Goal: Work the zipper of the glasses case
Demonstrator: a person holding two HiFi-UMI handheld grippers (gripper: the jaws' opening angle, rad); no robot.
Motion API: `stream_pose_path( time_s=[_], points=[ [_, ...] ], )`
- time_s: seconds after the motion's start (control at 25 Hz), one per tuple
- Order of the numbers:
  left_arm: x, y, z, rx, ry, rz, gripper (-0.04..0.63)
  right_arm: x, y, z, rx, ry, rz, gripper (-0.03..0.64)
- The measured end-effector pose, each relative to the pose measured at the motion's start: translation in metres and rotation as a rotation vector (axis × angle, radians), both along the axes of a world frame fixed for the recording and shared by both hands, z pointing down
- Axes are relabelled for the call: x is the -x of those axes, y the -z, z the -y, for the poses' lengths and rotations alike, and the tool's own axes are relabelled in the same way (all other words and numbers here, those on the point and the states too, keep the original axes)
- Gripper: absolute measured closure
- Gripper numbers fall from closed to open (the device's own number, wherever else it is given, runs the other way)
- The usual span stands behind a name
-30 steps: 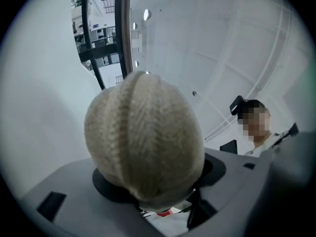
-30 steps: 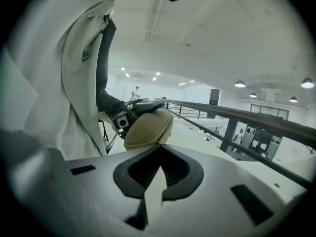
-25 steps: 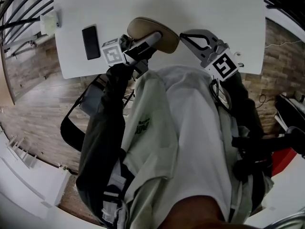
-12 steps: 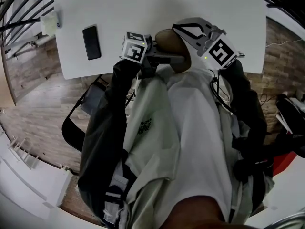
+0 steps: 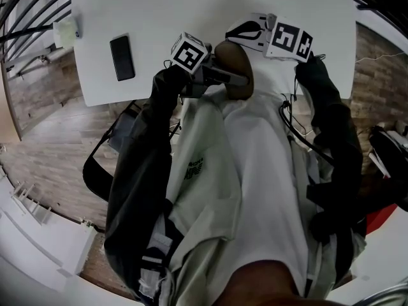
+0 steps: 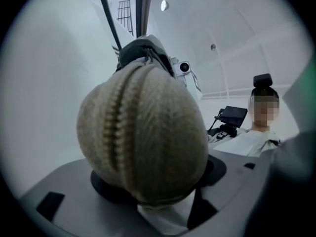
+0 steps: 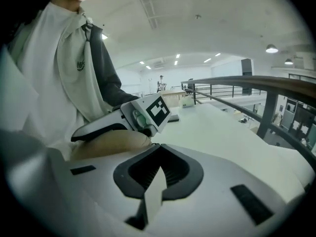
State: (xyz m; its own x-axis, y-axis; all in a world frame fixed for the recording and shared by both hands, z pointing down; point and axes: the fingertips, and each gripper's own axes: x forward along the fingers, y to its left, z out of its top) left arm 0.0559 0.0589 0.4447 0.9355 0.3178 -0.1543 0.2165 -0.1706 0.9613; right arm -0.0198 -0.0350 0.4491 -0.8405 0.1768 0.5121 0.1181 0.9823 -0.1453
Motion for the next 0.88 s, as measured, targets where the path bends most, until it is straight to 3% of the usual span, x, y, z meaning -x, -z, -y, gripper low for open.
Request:
stream_pose_path(
  time_s=[0.08,0.16,0.24,0.32,0.4,0.48,0.64,0.72,0.88],
  points=[
    [0.0,-0.001,0.0,0.025,0.013,-0.033,0.287,0.001,-0.007,-0.001,0.012,0.002,-0.011,0.623],
    [0.004,-0.005,0.007,0.024,0.09,-0.09,0.287,-0.003,-0.014,0.003,0.035,-0.054,0.017,0.623],
    [0.015,-0.023,0.027,-0.013,0.26,-0.088,0.287,-0.015,-0.026,0.011,0.066,-0.149,0.048,0.623],
    [0.034,-0.05,0.045,-0.118,0.425,-0.013,0.285,-0.023,-0.039,0.013,0.098,-0.206,0.055,0.623],
    [0.048,-0.07,0.053,-0.181,0.502,0.052,0.287,-0.022,-0.054,0.011,0.094,-0.224,0.038,0.623],
    [0.064,-0.074,0.065,-0.14,0.617,0.059,0.287,-0.021,-0.066,0.019,0.088,-0.27,0.034,0.623],
    [0.121,-0.07,0.091,-0.085,0.943,0.039,0.287,-0.025,-0.091,0.038,0.14,-0.374,0.023,0.623],
    [0.132,-0.072,0.094,-0.103,0.98,0.071,0.288,-0.023,-0.103,0.043,0.17,-0.41,0.019,0.623],
    [0.125,-0.078,0.096,-0.134,0.949,0.14,0.291,-0.021,-0.124,0.053,0.14,-0.472,-0.077,0.602]
  ],
)
